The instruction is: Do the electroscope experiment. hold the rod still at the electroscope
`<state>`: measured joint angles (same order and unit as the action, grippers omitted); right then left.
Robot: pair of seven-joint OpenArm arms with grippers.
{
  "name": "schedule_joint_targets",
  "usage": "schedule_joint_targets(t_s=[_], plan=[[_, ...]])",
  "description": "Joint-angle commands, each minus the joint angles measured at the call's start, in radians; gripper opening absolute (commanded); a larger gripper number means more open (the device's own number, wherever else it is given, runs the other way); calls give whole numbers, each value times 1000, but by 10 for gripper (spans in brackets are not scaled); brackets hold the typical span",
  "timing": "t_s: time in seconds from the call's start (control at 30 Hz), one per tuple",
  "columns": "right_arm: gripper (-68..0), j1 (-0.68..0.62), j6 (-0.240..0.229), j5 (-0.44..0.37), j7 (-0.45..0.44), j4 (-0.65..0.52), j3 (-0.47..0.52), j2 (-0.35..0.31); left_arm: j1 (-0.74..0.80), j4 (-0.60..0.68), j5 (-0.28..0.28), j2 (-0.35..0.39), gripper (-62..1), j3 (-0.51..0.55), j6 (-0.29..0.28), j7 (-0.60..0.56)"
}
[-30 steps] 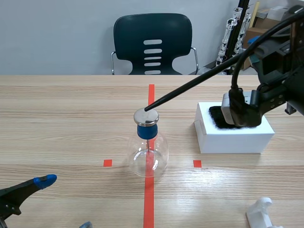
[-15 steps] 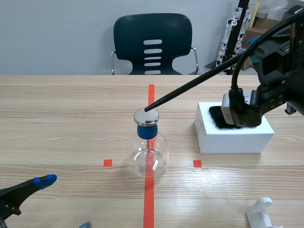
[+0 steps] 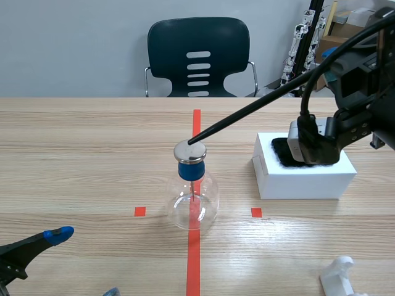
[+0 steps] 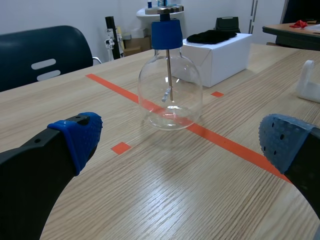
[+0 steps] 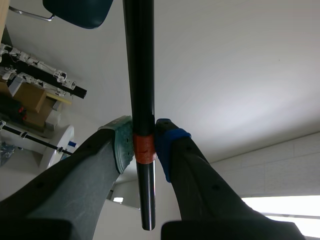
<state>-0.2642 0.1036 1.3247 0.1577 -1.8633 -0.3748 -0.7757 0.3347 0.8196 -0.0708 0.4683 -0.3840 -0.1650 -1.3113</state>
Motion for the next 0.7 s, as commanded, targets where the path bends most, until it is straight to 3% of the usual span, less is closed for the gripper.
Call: schedule_joint_targets(t_s=[0.0,0.67], plan=[[-665,18,11,8,7,-7,5,-11,-5,5,6,-5,14,2,-2,-16],[-665,18,11,8,0,-7,5,-14,-5,5,6,-5,14,2,-2,-16]])
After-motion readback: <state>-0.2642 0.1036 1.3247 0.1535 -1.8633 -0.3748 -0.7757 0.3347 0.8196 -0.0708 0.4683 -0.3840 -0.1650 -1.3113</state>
